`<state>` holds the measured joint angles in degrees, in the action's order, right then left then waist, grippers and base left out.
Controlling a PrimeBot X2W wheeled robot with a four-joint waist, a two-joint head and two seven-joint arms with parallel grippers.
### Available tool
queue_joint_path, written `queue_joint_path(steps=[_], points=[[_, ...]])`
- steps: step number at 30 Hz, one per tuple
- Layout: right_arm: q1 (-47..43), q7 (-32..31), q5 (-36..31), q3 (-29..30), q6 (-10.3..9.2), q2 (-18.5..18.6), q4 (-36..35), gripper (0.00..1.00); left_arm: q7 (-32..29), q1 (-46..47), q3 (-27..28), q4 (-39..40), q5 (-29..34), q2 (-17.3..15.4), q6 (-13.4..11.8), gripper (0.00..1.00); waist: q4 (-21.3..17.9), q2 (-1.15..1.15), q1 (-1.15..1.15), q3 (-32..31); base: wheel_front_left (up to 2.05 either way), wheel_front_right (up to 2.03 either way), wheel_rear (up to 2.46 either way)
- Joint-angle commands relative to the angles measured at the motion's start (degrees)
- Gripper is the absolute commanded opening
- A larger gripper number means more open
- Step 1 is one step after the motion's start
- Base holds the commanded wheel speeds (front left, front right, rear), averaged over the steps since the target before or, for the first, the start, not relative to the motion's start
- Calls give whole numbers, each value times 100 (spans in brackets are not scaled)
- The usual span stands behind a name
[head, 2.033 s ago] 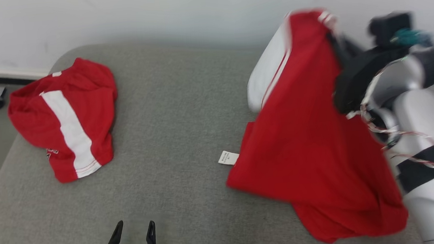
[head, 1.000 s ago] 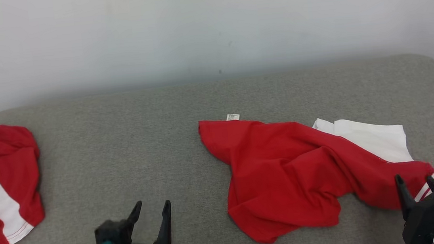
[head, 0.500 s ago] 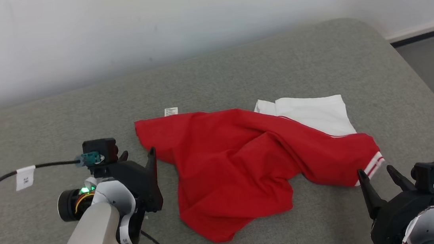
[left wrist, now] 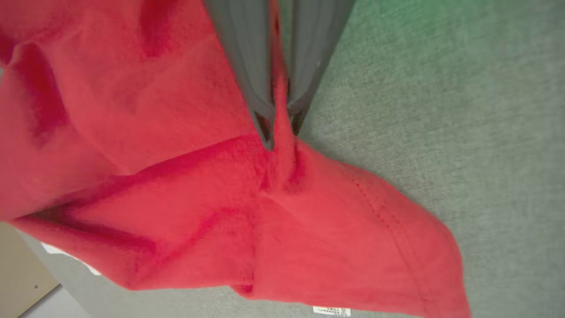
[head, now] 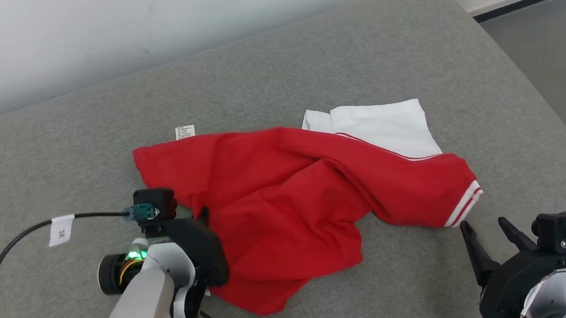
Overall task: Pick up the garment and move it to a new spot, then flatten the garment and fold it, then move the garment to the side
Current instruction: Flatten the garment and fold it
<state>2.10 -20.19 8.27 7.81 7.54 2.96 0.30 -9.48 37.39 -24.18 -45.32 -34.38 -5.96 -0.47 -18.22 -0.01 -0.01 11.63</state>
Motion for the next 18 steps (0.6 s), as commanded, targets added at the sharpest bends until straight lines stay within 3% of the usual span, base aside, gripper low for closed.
queue_joint_path(steps=[1,10,17,18], points=[[-8,15,55,28,-11,-12,-28,100,93,-171,-23,-20,49,-40,-19,0,200,1,1,-95,0,0,0],[-229,-32,72,301,-11,-12,-152,100,-140,-1272,-207,754,-86,-305,179,0,753,1,1,-280,0,0,0],[-365,-116,134,324,-11,-10,-204,100,-519,-2390,-269,1971,-209,-587,-140,0,1010,1,1,-431,0,0,0],[-365,-134,136,320,-11,-10,-205,100,-572,-2528,-271,2124,-255,-601,-177,4,1023,1,1,-456,0,0,0]])
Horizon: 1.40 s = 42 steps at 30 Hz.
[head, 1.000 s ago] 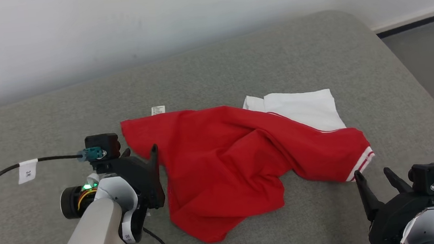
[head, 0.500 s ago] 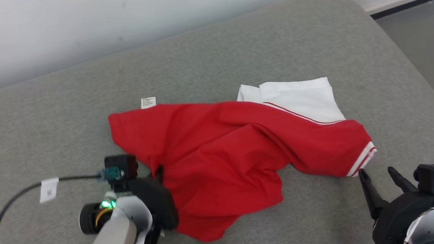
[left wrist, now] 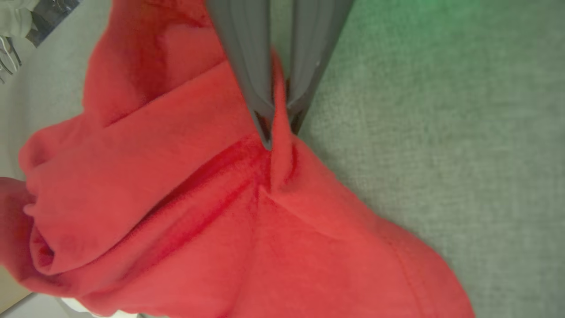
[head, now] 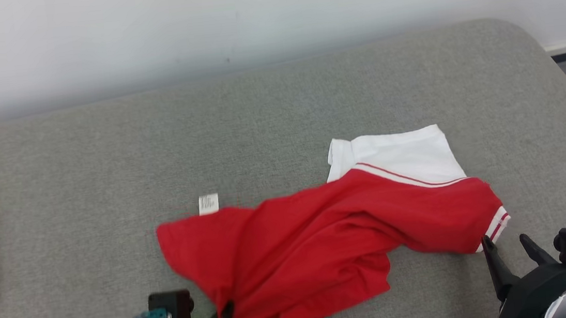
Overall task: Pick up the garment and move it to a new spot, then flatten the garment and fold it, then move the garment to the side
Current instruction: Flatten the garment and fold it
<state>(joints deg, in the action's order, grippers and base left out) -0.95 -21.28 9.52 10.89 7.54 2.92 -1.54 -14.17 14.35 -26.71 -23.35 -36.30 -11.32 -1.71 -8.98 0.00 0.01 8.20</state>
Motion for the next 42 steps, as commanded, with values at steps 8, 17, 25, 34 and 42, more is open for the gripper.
queue_joint_path(steps=[8,17,25,34,42], points=[[-151,-128,-57,79,-11,-7,-86,100,-495,-386,327,1115,-218,-455,-440,100,121,0,-1,-338,0,0,0],[-47,-123,43,-48,-11,-6,-147,100,-966,596,538,690,49,-787,-830,100,-159,0,-1,-91,0,0,0],[110,-46,62,-153,-11,-9,-114,100,-1225,1440,303,-427,295,-896,-730,100,-482,0,-1,314,0,0,0],[129,20,54,-81,-11,-6,-16,100,-692,1766,259,-590,337,-865,-288,0,-448,0,-1,265,0,0,0],[126,-1,11,-211,-11,-6,32,100,1899,2593,135,-304,1266,-851,-184,0,-276,0,-1,-2,0,0,0]])
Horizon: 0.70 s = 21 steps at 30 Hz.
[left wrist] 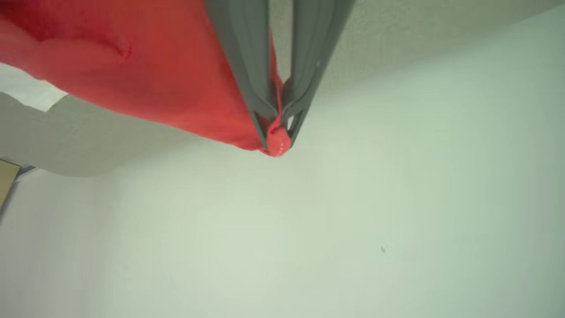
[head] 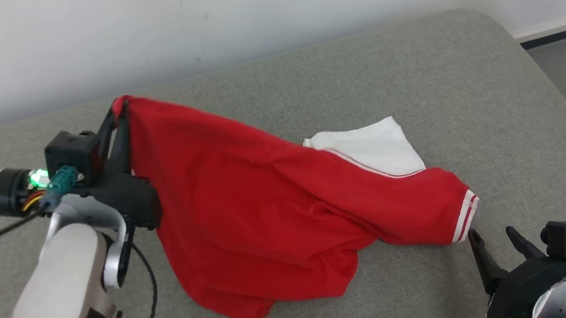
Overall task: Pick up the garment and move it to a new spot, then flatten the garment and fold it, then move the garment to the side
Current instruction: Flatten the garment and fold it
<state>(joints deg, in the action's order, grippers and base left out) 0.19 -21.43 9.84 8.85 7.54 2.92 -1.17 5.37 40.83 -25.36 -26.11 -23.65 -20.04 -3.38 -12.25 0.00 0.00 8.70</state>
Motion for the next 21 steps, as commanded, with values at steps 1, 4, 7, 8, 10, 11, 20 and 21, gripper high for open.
queue_joint_path(steps=[1,4,7,8,10,11,20,21], points=[[-19,15,-17,6,-11,-6,-3,100,105,-73,-48,0,64,32,16,0,76,0,0,-83,0,0,0],[-143,11,11,34,-11,-7,-4,100,220,-451,-350,134,173,-2,245,0,142,0,0,-167,0,0,0],[-233,-2,24,105,-11,-5,-53,100,221,-1070,-704,403,266,-163,405,0,215,0,0,-210,0,0,0],[-266,-11,27,145,-11,-5,-74,100,228,-1330,-836,502,345,-245,439,0,250,0,0,-218,0,0,0],[-315,-44,6,225,-11,-6,-122,100,292,-1860,-1026,739,422,-358,408,0,318,0,0,-232,0,0,0],[-344,-60,-6,272,-11,-5,-159,100,325,-2095,-1120,860,487,-428,396,0,357,0,0,-232,0,0,0],[-451,-166,2,352,-11,-3,-296,100,412,-3125,-1543,1029,551,-505,240,100,708,0,0,-361,0,0,0],[-452,-177,12,336,-11,-3,-303,100,414,-3182,-1537,1005,473,-474,251,100,730,0,0,-378,0,0,0]])
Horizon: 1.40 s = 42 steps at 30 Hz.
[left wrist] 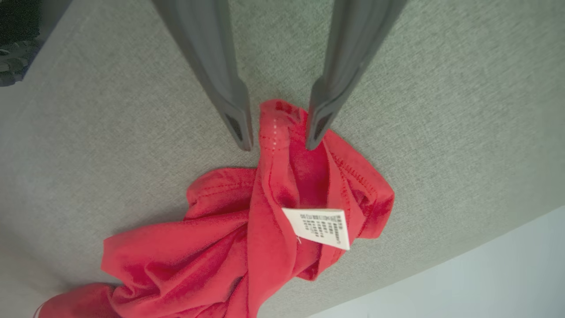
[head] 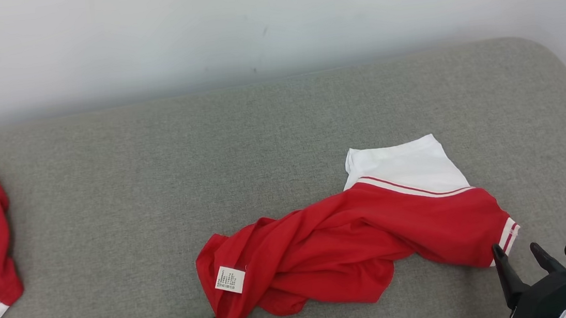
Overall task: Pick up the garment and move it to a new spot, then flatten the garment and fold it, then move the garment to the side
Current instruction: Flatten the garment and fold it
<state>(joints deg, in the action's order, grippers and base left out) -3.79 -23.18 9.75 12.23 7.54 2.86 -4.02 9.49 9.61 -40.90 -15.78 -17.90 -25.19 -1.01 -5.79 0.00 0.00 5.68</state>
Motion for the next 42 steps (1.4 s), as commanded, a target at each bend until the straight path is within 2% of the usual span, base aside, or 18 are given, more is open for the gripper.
queue_joint_path(steps=[1,5,9,10,14,17,21,28,29,31,33,41,42], points=[[-55,-10,28,-7,-11,1,-19,100,-1,-118,22,-64,-152,55,18,100,108,0,0,-96,0,0,0],[-102,-22,33,30,-11,1,-24,100,-24,-254,134,-95,-493,119,94,100,186,0,0,-184,0,0,0],[-108,-23,32,76,-11,1,-28,100,64,-345,438,62,-884,200,-16,100,226,0,0,-246,0,0,0],[-117,-19,32,101,-11,0,-30,100,94,-323,608,189,-992,205,-116,100,245,0,0,-277,0,0,0],[-121,-20,49,96,-11,1,2,100,-63,-167,636,304,-952,170,-222,100,245,0,0,-311,0,0,0],[-82,-10,82,40,-11,-1,41,100,-548,-73,540,93,-964,211,-347,100,219,0,0,-320,0,0,0],[-51,13,95,-27,-11,3,66,100,-951,95,438,-153,-1044,318,-316,100,155,0,0,-303,0,0,0],[-47,35,70,-18,-11,1,95,100,-1082,409,392,-490,-1042,482,-319,100,88,0,0,-274,0,0,0],[-33,38,79,-41,-11,0,106,100,-1086,460,367,-544,-1022,495,-314,91,69,0,0,-271,0,0,0],[-14,47,99,-80,-11,0,121,100,-1087,553,324,-635,-985,528,-269,38,35,0,0,-263,0,0,0],[-1,47,111,-92,-11,1,132,100,-1083,636,287,-716,-954,544,-232,0,6,0,0,-250,0,0,0],[15,64,97,-90,-11,1,149,100,-1125,867,210,-1066,-960,631,-165,0,-93,0,0,-181,0,0,0],[12,70,100,-89,-11,0,151,100,-1021,965,297,-1088,-997,647,-223,0,-108,0,0,-165,0,0,0]])
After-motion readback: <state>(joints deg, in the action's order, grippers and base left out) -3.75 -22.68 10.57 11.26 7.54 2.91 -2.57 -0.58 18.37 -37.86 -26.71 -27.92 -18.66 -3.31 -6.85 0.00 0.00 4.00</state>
